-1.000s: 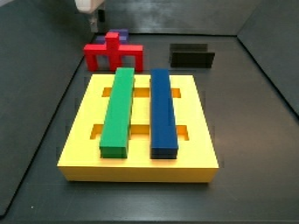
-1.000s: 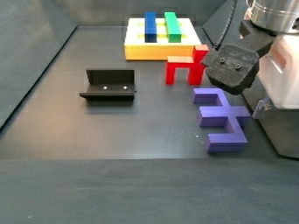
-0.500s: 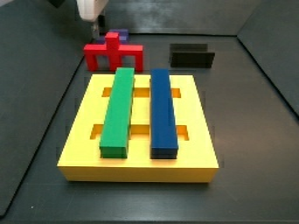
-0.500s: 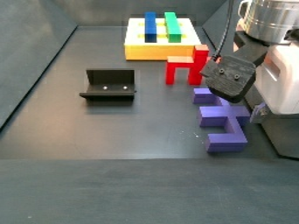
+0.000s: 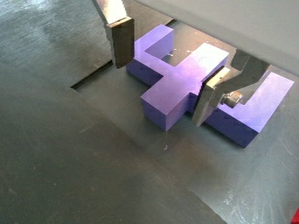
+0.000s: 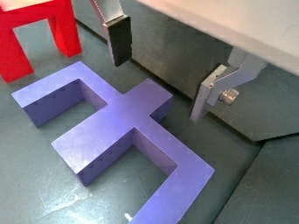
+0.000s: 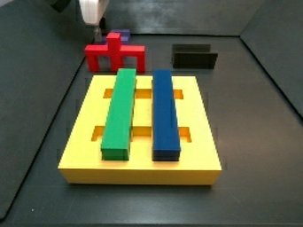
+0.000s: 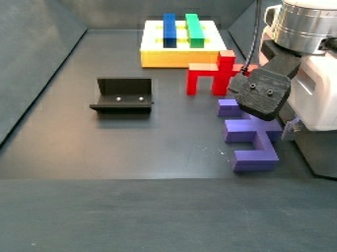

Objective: Pick up the purple object. Move up. Place the purple object on the fixture. Regrasp the purple object. Move to above the board. Insert the purple object.
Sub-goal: Pick up the purple object.

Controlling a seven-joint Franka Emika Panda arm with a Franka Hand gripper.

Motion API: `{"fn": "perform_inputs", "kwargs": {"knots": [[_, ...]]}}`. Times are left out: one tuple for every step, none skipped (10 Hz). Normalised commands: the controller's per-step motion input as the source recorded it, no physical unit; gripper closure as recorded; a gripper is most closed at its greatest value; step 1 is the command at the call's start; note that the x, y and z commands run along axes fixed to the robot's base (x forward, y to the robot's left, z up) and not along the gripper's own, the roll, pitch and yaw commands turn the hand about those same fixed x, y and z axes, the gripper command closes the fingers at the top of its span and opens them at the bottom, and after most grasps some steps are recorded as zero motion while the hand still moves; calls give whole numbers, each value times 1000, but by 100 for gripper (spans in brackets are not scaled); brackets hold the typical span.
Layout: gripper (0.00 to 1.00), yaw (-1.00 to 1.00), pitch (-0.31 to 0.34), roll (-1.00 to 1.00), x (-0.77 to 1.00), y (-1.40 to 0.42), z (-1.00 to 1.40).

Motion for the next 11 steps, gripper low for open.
{"fn": "perform_inputs", "kwargs": {"knots": [[0, 37, 0, 0, 0, 0, -29], [0, 0, 0, 0, 0, 0, -17], [0, 11, 0, 0, 0, 0, -43], [0, 9, 0, 0, 0, 0, -66], [0, 9, 0, 0, 0, 0, -94], [0, 6, 0, 0, 0, 0, -86], [0, 9, 0, 0, 0, 0, -94], [0, 9, 0, 0, 0, 0, -86], [0, 3, 0, 0, 0, 0, -86], [0, 3, 0, 0, 0, 0, -86], [0, 3, 0, 9, 0, 0, -89]]}}
